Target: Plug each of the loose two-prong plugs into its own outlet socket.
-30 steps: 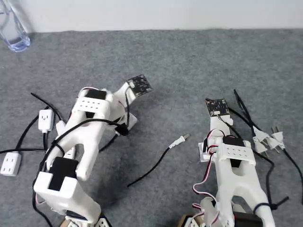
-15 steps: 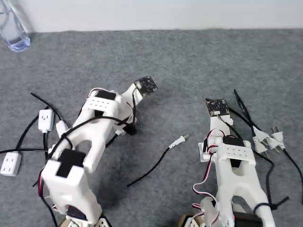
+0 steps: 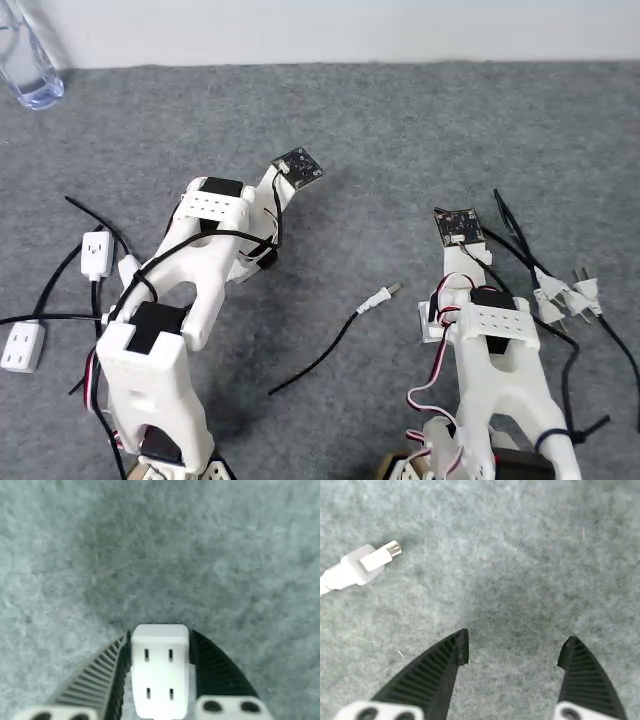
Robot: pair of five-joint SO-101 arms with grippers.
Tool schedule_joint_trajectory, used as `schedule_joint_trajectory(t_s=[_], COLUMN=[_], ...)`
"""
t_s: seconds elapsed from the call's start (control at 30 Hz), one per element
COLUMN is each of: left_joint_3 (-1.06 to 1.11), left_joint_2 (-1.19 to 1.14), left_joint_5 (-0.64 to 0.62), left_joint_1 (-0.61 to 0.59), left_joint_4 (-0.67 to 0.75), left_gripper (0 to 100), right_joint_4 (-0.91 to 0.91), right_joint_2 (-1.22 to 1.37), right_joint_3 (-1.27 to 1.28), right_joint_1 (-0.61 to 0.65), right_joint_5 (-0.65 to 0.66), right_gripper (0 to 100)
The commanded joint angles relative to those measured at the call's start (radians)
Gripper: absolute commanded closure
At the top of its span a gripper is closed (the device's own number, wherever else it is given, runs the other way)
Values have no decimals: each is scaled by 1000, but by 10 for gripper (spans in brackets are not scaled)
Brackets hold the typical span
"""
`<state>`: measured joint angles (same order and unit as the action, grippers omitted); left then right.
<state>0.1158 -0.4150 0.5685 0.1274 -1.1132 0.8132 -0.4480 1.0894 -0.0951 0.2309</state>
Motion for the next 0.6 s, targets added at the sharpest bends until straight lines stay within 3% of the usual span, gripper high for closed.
schedule_joint_trajectory(t_s=[0.0, 0.23, 0.37, 0.57], left_joint_3=[-36, -35, -36, -36], left_joint_2=[6, 14, 17, 18], left_joint_5=[-2, 23, 121, 138], left_joint_1=[14, 34, 130, 285], left_joint_4=[-69, -153, -281, -319], left_gripper=[986, 989, 990, 990], right_joint_4=[-12, -13, -13, -13], right_joint_2=[-19, -19, -19, -19], right_joint_3=[2, 2, 2, 2], right_joint_1=[7, 7, 7, 5], right_joint_5=[11, 11, 11, 11], right_gripper=[703, 703, 703, 703])
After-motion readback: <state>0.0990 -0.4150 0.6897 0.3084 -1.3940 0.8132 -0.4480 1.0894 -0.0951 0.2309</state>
